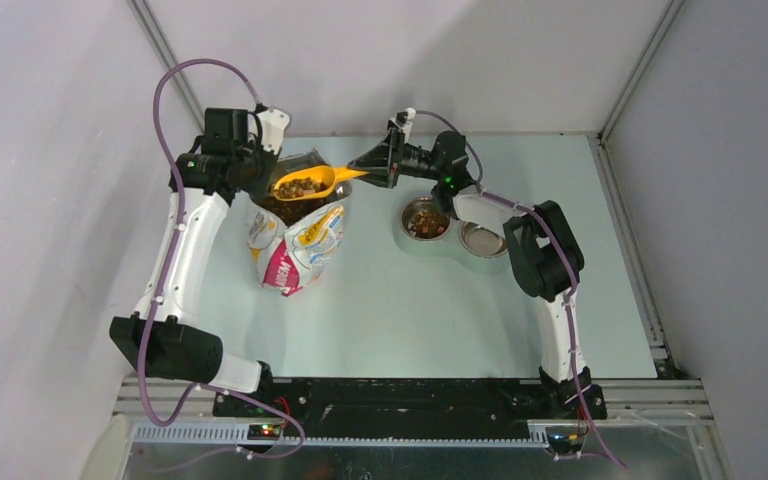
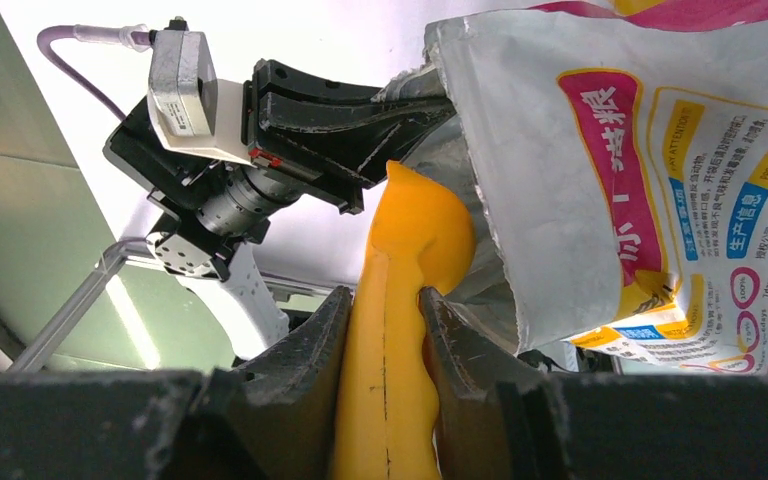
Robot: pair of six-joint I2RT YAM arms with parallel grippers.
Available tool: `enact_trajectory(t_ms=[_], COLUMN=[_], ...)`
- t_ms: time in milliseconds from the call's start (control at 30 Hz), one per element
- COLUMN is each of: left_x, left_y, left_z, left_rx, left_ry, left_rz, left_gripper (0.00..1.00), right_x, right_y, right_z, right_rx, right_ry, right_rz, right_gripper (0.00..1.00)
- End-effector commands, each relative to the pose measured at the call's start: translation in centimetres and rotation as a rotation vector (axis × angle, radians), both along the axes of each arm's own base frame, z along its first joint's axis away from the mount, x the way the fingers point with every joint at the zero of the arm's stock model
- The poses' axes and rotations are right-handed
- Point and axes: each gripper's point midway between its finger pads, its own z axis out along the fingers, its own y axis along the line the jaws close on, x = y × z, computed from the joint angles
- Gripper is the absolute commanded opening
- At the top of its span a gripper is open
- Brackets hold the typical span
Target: Serve the pet food
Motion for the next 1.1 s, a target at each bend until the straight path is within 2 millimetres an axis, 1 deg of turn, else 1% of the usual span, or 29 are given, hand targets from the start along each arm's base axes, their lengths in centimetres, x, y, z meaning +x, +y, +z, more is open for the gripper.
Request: enact_trajectory(t_ms=[0,33,67,100,133,167,200,233,333,367,400,433,467,567,600,633,667,733,767,800,833,867,900,933,967,1067], left_x=[-0.5,-0.4,-0.4,-0.3,-0.3,-0.3,-0.2,-0.2,0.0,0.1,0.1,0.2,0.2,0.3,0.3,0.4,0.4,0.5,0.6,0.6,0.6,0.7,0.7,0.7,0.7,0.6], left_y=[1.3,1.2,1.2,1.1,1.1,1.0,0.8,0.7,0.3,0.2,0.3,0.2,0.2,0.1,0.1,0.1,0.1,0.1,0.1,0.1,0.2,0.2,0.3,0.3,0.4,0.5], left_z=[2.6,2.5,2.3,2.2,2.1,2.1,2.1,2.2,2.3,2.4,2.4,2.5,2.5,2.7,2.7,2.7,2.8,2.8,2.8,2.8,2.9,2.9,3.0,3.0,3.0,2.9], left_rx=[0.031,0.026,0.022,0.02,0.014,0.01,-0.005,-0.013,-0.035,-0.037,-0.037,-0.038,-0.042,-0.052,-0.054,-0.053,-0.053,-0.049,-0.046,-0.044,-0.039,-0.037,-0.033,-0.032,-0.027,-0.019], left_ry=[-0.094,-0.092,-0.088,-0.089,-0.087,-0.089,-0.089,-0.092,-0.089,-0.092,-0.091,-0.096,-0.099,-0.111,-0.113,-0.113,-0.114,-0.115,-0.116,-0.12,-0.122,-0.124,-0.126,-0.129,-0.131,-0.129], left_rz=[0.024,0.023,0.024,0.022,0.024,0.023,0.022,0.02,0.014,0.014,0.015,0.016,0.015,0.017,0.018,0.017,0.017,0.014,0.012,0.011,0.011,0.012,0.012,0.012,0.012,0.015], left_gripper=[0.0,0.0,0.0,0.0,0.0,0.0,0.0,0.0,0.0,0.0,0.0,0.0,0.0,0.0,0.0,0.0,0.0,0.0,0.0,0.0,0.0,0.0,0.0,0.0,0.0,0.0], right_x=[-0.2,-0.2,-0.2,-0.2,-0.3,-0.3,-0.4,-0.5,-0.4,-0.3,-0.3,-0.3,-0.3,-0.3,-0.3,-0.3,-0.3,0.0,-0.2,-0.2,0.0,0.2,0.2,0.6,0.8,1.7], right_y=[-1.6,-1.8,-2.1,-2.3,-2.7,-2.9,-3.4,-3.6,-5.0,-5.6,-5.9,-6.5,-6.8,-8.3,-8.6,-9.2,-9.5,-10.8,-11.2,-12.0,-12.4,-13.4,-13.8,-14.8,-15.4,-17.8], right_z=[2.6,2.6,2.9,2.7,3.1,2.9,3.4,3.2,3.4,4.0,3.6,4.2,4.0,4.6,4.4,4.8,4.7,4.7,4.7,5.0,4.5,4.7,4.1,4.3,3.7,3.3], right_rx=[0.054,0.053,0.058,0.056,0.06,0.056,0.058,0.053,0.052,0.056,0.048,0.05,0.039,0.021,0.013,0.006,-0.001,-0.016,-0.025,-0.028,-0.042,-0.045,-0.057,-0.061,-0.072,-0.094], right_ry=[-0.089,-0.087,-0.098,-0.093,-0.109,-0.112,-0.137,-0.137,-0.148,-0.159,-0.156,-0.168,-0.17,-0.203,-0.201,-0.218,-0.219,-0.23,-0.234,-0.246,-0.238,-0.246,-0.238,-0.242,-0.233,-0.242], right_rz=[-0.022,-0.023,-0.027,-0.03,-0.036,-0.037,-0.044,-0.046,-0.081,-0.098,-0.106,-0.119,-0.126,-0.153,-0.16,-0.172,-0.177,-0.207,-0.217,-0.233,-0.242,-0.262,-0.272,-0.297,-0.311,-0.368], right_gripper=[0.0,0.0,0.0,0.0,0.0,0.0,0.0,0.0,0.0,0.0,0.0,0.0,0.0,0.0,0.0,0.0,0.0,0.0,0.0,0.0,0.0,0.0,0.0,0.0,0.0,0.0])
